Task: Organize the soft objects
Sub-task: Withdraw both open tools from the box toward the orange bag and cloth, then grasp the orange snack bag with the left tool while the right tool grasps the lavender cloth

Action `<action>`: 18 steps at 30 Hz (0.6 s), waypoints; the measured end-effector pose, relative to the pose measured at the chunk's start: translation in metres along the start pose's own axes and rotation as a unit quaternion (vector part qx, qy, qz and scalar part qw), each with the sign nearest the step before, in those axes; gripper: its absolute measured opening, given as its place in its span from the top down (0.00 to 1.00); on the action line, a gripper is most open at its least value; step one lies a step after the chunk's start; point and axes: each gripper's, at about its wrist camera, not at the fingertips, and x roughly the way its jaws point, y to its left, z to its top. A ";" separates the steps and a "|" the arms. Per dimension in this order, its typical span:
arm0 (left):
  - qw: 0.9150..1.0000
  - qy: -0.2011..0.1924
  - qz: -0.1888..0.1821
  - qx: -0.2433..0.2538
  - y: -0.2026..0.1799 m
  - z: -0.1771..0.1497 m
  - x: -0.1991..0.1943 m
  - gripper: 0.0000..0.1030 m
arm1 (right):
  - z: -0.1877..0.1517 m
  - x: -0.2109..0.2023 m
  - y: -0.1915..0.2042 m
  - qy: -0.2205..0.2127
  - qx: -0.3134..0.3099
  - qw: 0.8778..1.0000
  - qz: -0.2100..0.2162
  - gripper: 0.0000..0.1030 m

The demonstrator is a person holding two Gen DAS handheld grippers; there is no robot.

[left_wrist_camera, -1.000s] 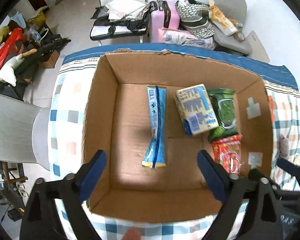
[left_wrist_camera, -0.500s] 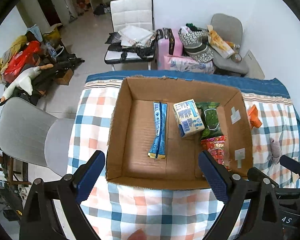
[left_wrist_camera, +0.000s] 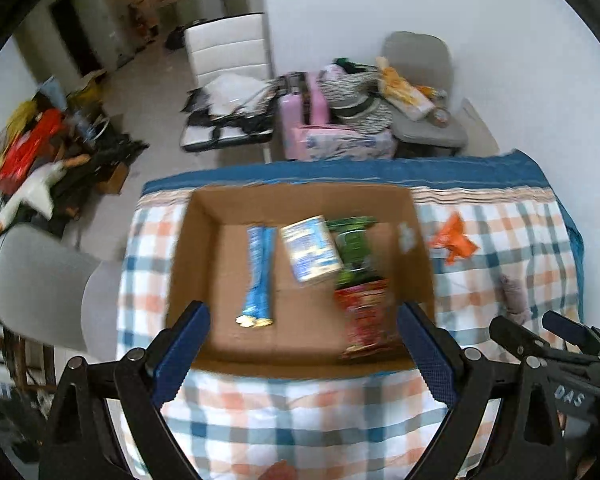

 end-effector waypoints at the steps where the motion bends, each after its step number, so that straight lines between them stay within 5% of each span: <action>1: 1.000 0.003 -0.006 0.008 -0.013 0.005 0.004 0.07 | 0.002 0.000 -0.015 0.000 0.012 1.000 -0.005 0.00; 7: 0.997 0.046 -0.061 0.029 -0.104 0.047 0.049 0.07 | 0.018 0.011 -0.126 0.004 0.093 0.994 -0.059 0.01; 10: 0.991 0.100 -0.093 0.014 -0.143 0.068 0.091 0.07 | 0.026 0.025 -0.182 0.016 0.129 0.988 -0.079 0.01; 18: 0.957 0.247 -0.138 -0.066 -0.204 0.085 0.218 0.07 | 0.042 0.087 -0.280 0.077 0.176 0.980 -0.058 0.01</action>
